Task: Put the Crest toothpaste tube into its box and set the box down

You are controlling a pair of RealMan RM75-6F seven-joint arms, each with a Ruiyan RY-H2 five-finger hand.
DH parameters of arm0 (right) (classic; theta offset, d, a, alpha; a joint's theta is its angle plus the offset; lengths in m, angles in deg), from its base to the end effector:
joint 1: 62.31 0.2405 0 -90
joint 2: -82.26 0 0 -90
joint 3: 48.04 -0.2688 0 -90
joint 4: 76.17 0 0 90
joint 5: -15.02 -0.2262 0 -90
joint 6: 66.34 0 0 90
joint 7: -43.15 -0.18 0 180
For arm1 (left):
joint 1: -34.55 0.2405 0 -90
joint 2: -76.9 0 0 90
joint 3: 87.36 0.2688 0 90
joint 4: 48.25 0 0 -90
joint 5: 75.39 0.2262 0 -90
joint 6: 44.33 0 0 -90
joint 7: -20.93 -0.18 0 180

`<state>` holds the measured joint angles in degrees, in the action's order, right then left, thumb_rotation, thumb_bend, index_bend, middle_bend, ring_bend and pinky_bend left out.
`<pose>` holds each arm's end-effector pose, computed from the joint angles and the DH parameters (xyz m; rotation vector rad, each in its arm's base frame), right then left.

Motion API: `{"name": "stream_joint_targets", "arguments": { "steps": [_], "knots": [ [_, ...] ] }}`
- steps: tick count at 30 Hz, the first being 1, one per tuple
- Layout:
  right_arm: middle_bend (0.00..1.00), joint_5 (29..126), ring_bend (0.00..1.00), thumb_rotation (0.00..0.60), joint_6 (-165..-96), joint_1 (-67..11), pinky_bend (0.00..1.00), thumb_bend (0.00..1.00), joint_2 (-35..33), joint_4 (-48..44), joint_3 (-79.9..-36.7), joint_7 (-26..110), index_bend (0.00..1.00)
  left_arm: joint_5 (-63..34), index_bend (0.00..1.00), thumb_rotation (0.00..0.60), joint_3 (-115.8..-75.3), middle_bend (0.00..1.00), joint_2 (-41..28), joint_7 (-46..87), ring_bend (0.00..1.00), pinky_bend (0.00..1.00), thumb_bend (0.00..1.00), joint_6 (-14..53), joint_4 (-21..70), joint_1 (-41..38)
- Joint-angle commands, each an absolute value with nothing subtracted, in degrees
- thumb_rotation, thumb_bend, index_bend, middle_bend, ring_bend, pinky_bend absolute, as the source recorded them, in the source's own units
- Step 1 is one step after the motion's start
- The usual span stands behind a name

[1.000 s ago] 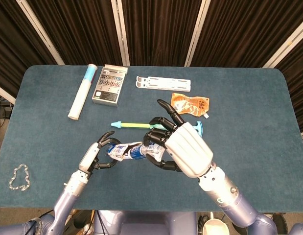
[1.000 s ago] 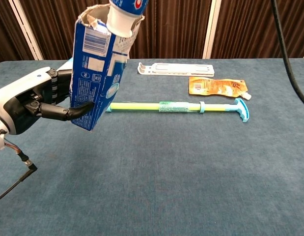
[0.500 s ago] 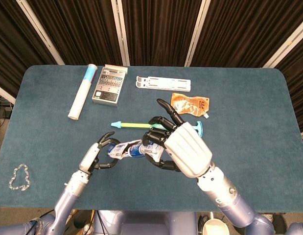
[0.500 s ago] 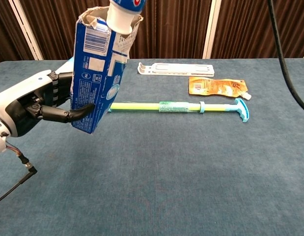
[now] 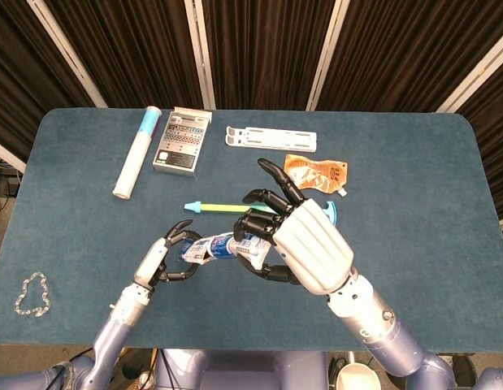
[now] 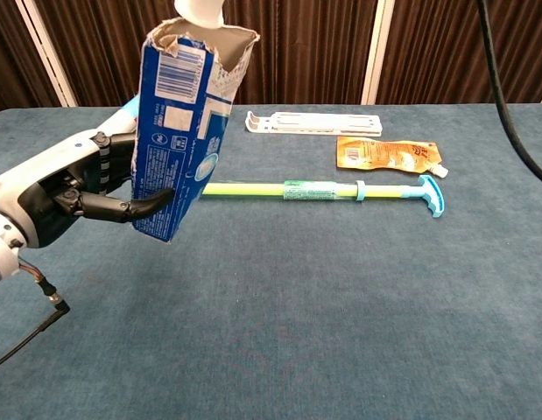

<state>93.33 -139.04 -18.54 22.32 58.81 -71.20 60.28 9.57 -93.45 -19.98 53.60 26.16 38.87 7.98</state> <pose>0.0577 -0.2802 0.1687 1.7985 -0.6527 1.7928 -0.1475 0.2955 -0.0590 -1.3677 -1.7819 -1.7007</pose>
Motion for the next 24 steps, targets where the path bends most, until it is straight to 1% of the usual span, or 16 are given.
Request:
{"name": "stream_joint_targets", "arguments": {
  "steps": [1,24],
  "knots": [
    [0.69,93.26,0.33,0.6,-139.02,-18.64,0.0,0.56,22.09,58.81,-70.96,60.43,0.55,9.69,0.41,0.6,-93.38,0.39,-20.21,53.82,0.09,0.07,0.46,26.24,38.89,8.0],
    [0.69,93.57,0.33,0.6,-140.47,-19.92,0.0,0.56,20.59,58.81,-70.18,60.09,0.55,10.72,0.41,0.6,-93.23,0.39,-21.52,55.08,0.09,0.07,0.46,27.43,38.72,8.13]
  ]
}}
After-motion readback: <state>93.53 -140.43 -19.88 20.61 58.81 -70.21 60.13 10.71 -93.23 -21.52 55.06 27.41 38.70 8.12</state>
